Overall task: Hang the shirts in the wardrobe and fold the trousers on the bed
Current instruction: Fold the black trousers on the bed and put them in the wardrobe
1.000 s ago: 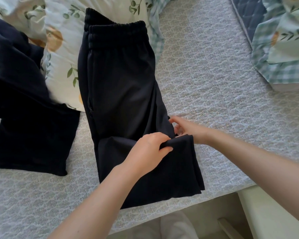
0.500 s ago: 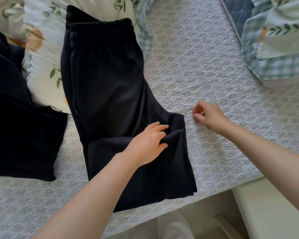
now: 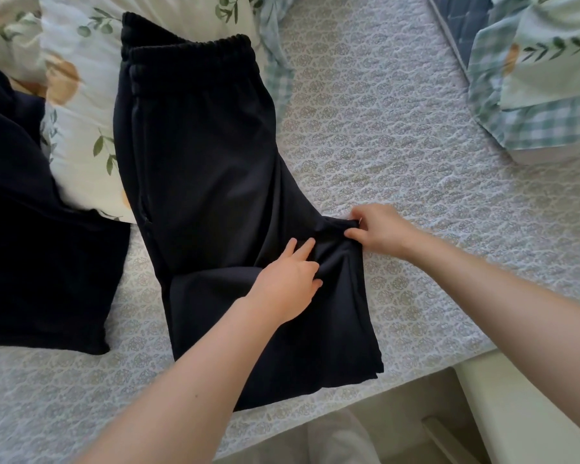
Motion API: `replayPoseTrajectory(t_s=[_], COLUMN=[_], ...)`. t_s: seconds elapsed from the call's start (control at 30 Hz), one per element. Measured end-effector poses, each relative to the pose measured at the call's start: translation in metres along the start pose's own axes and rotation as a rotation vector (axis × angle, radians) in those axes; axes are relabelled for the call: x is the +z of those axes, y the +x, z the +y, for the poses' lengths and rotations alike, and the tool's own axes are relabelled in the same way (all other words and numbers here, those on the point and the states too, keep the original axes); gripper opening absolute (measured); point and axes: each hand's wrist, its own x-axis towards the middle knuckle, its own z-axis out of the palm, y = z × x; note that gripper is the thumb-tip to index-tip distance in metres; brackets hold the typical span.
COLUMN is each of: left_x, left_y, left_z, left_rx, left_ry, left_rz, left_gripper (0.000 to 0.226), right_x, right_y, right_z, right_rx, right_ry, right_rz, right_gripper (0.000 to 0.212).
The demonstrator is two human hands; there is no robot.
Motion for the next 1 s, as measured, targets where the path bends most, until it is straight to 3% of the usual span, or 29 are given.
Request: replayPoseTrajectory(t_s=[0.13, 0.33, 0.53, 0.7, 0.87, 1.0], left_x=[-0.009, -0.018, -0.013, -0.011, -0.011, -0.011], left_y=[-0.016, -0.058, -0.091, -0.076, -0.036, -0.038], left_z=[-0.003, 0.005, 0.014, 0.008, -0.028, -0.065], left_rx=[0.088, 0.136, 0.111, 0.024, -0.212, -0.097], left_ry=[-0.11, -0.121, -0.062, -0.173, -0.155, 0.019], left_rz=[0.075, 0.182, 0.193, 0.361, 0.368, 0.303], left_gripper=[0.031, 0.021, 0.022, 0.022, 0.033, 0.039], right_x=[-0.001, -0.009, 0.007, 0.0, -0.007, -0.007], right_y=[-0.02, -0.032, -0.014, -0.003, 0.012, 0.01], right_z=[-0.022, -0.064, -0.098, -0.108, -0.099, -0.085], right_rx=[-0.043, -0.145, 0.034, 0.187, 0.207, 0.057], right_ry=[0.022, -0.002, 0.152, 0.215, 0.169, 0.152], right_rz=[0.04, -0.123, -0.401, -0.648, -0.69, -0.598], right_gripper=[0.018, 0.043, 0.062, 0.088, 0.081, 0.05])
